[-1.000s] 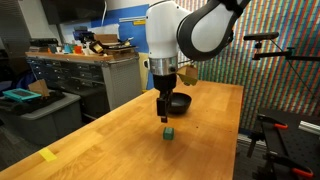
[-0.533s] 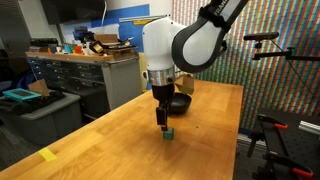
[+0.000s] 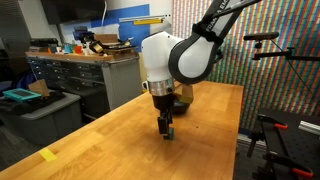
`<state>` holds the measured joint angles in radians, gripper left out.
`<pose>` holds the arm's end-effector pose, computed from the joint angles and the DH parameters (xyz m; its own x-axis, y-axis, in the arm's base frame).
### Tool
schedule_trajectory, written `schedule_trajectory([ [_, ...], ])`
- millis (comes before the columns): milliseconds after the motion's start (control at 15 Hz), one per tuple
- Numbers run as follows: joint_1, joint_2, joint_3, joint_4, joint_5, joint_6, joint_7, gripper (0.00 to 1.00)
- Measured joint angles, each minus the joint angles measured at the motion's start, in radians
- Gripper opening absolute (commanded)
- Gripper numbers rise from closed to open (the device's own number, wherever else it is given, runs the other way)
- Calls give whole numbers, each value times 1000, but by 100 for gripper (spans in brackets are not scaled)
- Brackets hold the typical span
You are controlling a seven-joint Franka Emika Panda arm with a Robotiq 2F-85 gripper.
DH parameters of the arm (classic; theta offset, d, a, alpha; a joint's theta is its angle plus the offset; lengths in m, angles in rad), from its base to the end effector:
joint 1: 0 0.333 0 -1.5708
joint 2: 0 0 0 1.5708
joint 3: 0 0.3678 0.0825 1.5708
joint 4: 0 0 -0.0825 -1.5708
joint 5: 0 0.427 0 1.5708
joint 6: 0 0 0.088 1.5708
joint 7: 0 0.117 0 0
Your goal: Put the block in the bowl
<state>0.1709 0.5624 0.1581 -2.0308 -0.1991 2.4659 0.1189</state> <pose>0.5990 0.2033 0.1557 0.9328 0.3425 -0.1127 0.3482 -0.9368 0.0350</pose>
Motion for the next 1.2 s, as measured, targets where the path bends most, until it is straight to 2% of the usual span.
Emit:
schedule_trajectory([
  [67, 0, 5, 0, 2, 3, 0, -6, 98],
  [133, 0, 11, 0, 4, 10, -1, -14, 74],
  [267, 0, 20, 0, 9, 17, -3, -26, 70],
  [533, 0, 29, 0, 13, 26, -4, -42, 37],
  [667, 0, 31, -1, 16, 28, -4, -47, 23],
  [1200, 0, 33, -6, 25, 48, -5, -49, 21],
])
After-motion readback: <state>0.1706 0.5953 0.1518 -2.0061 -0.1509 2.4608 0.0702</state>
